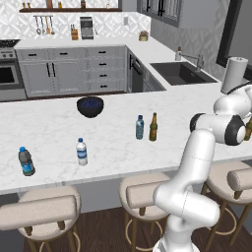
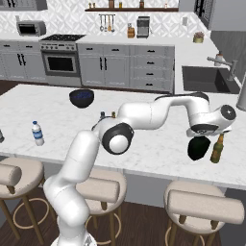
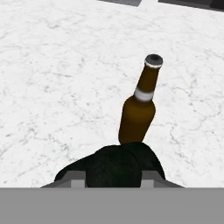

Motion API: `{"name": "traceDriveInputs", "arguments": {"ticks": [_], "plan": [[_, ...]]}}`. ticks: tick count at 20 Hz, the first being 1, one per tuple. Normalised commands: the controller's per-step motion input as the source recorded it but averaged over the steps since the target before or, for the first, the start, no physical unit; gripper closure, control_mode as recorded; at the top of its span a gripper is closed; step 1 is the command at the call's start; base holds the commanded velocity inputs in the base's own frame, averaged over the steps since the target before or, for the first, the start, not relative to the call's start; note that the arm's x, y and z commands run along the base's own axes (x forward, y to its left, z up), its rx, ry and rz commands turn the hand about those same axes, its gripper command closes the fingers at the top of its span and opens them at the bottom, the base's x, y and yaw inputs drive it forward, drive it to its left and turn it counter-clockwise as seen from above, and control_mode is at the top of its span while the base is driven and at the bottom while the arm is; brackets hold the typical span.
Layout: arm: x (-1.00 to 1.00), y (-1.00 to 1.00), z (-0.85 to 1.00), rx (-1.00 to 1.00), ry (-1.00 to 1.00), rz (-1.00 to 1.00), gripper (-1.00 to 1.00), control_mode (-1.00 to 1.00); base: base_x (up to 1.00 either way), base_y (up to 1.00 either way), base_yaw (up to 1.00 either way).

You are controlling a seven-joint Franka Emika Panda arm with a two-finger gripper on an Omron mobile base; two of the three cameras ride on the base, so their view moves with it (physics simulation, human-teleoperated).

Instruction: Move the plastic bottles in the middle to the plastics group, and the glass bottles in the middle to the glass group.

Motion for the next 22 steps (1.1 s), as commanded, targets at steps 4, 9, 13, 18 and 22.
{"name": "traceDriveInputs", "arguments": {"ticks": [4,9,13,18,22], "plan": [[0.03,0.0,-0.3,0.0,0.0,0.0,1.0,-1.0,0.0,0.0,0.0],[0.01,-0.01,-0.04,0.0,0.0,0.0,1.0,-1.0,0.0,0.0,0.0],[0.0,0.0,0.0,0.0,0.0,0.01,1.0,-1.0,0.0,0.0,0.0],[0.0,0.0,0.0,0.0,0.0,0.0,-1.0,-1.0,0.0,0.0,0.0],[0.0,0.0,0.02,0.0,0.0,0.0,-1.0,-1.0,0.0,0.0,0.0]]}}
